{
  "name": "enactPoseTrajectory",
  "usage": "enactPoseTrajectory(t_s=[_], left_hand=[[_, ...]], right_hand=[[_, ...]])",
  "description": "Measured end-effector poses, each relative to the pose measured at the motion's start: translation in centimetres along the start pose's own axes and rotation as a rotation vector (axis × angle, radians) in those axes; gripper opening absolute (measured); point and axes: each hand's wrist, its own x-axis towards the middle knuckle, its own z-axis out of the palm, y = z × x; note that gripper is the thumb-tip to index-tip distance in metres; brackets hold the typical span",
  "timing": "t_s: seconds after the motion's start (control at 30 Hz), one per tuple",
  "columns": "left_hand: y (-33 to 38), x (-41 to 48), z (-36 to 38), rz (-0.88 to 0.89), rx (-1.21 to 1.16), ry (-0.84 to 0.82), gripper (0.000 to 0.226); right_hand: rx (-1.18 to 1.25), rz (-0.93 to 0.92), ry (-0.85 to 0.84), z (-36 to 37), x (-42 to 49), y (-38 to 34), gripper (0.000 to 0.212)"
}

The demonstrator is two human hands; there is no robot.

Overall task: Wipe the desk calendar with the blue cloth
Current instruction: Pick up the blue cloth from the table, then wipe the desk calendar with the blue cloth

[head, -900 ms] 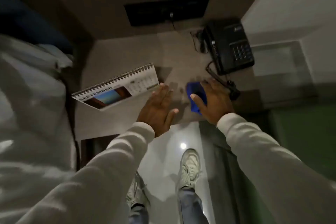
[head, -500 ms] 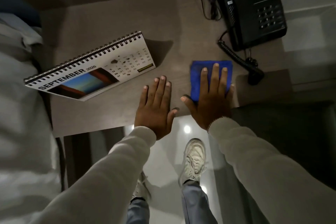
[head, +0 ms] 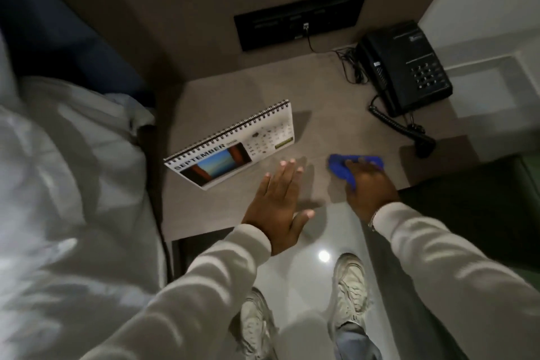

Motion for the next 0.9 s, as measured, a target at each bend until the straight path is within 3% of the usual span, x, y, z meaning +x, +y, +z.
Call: enactPoseTrajectory(t_s=[0.13,0.27,0.4,0.5,0.67,0.9], left_hand=[[-2.5,-3.3,-5.1,0.061,0.115,0.093,0.081],[-6.7,-3.8,-9.8,0.173,0.214,0.163,0.082],[-10.6,-0.7,-12.5,0.241,0.398,0.08,0.084],[-11.7,2.5,-13.2,0.379,0.481,0.012,0.084],[-13.2,5.2,-13.6,0.479,0.42,0.053,0.085],[-14.0,6.2,-14.6,0.53,0.32,-0.027,0.095]], right_hand=[[0.566,0.053,0.175,1.6,-3.2,-4.7,0.049],[0.971,0.056,0.338,4.6,-5.3,-9.2,0.047],[1.274,0.14,0.526,6.8,-4.7,-13.2,0.049],[1.35,0.118,0.654,7.3,-2.8,-15.6,0.05],[1.312,-0.011,0.795,8.4,0.0,-17.3,0.053],[1.188,-0.188,0.828,8.9,3.9,-19.4,0.057]])
